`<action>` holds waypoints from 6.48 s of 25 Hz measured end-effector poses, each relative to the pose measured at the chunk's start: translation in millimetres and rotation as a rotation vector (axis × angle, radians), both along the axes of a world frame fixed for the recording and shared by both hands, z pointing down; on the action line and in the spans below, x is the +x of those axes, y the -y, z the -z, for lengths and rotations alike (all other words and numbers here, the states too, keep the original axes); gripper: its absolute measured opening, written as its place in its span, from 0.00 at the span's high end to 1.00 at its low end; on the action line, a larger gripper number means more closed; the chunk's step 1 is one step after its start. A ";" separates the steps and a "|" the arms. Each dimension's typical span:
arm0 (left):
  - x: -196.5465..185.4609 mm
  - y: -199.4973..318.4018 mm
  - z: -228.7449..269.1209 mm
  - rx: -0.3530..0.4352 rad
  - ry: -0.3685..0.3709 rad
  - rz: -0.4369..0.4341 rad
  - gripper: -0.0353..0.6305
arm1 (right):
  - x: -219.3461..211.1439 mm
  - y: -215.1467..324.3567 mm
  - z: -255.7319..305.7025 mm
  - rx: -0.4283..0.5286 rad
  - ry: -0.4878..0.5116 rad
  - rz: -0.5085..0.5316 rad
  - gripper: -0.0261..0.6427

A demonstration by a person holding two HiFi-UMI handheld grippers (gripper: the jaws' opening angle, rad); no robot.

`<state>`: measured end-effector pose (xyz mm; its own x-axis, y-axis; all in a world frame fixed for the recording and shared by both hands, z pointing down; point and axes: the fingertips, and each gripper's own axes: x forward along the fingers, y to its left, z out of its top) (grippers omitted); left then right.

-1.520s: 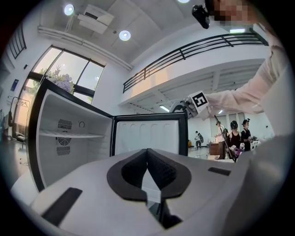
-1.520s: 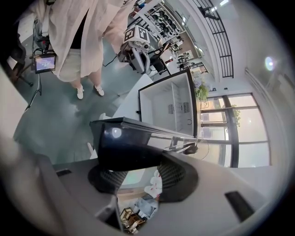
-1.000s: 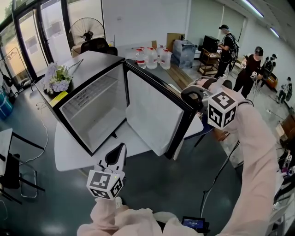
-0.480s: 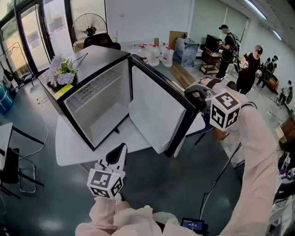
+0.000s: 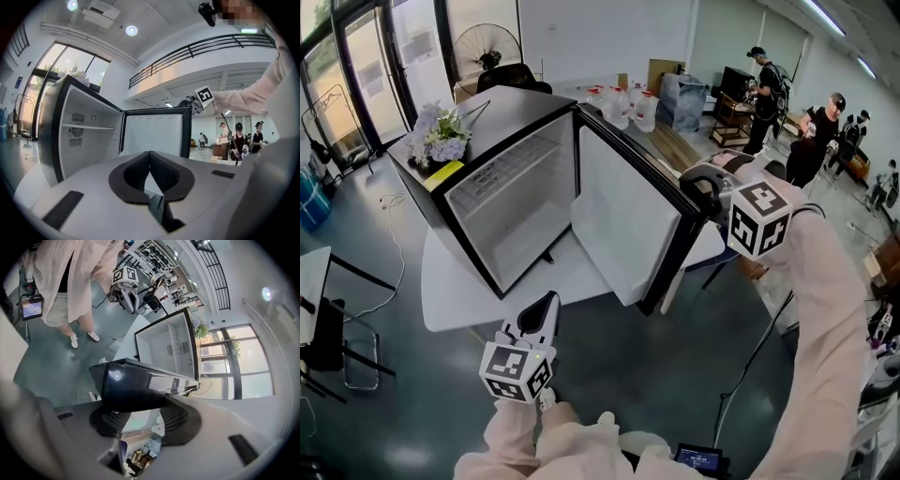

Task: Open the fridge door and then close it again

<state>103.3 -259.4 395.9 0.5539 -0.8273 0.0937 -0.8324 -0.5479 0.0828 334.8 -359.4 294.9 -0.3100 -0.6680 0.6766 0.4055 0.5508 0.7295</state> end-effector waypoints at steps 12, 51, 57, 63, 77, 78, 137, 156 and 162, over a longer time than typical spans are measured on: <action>-13.5 -16.8 -3.9 -0.013 -0.016 -0.031 0.93 | -23.2 -12.4 1.2 0.006 0.019 -0.057 0.69; -63.3 -44.9 -3.5 -0.010 -0.039 0.081 0.93 | -144.1 -39.3 3.8 -0.006 0.158 0.066 0.65; -83.9 -51.3 -3.1 -0.010 -0.036 0.129 0.93 | -170.6 -37.8 6.0 0.021 0.150 0.108 0.67; -102.5 -56.4 -3.9 -0.012 -0.051 0.176 0.93 | -194.5 -32.5 5.8 0.075 0.113 0.164 0.71; -143.1 -48.6 -2.8 -0.013 -0.041 0.274 0.93 | -260.2 -12.8 1.7 0.110 0.116 0.285 0.73; -145.4 -47.1 -2.8 -0.014 -0.042 0.279 0.93 | -264.1 -11.3 1.8 0.108 0.119 0.291 0.73; -206.3 83.9 -7.2 -0.033 -0.062 0.079 0.93 | -370.0 51.9 4.5 0.157 0.262 0.279 0.68; -184.4 90.2 -11.0 -0.039 -0.048 0.060 0.93 | -288.7 44.6 15.0 0.093 0.742 0.002 0.70; -180.3 87.0 -7.6 -0.027 -0.038 0.060 0.93 | -260.4 39.3 3.4 -0.034 1.036 -0.135 0.73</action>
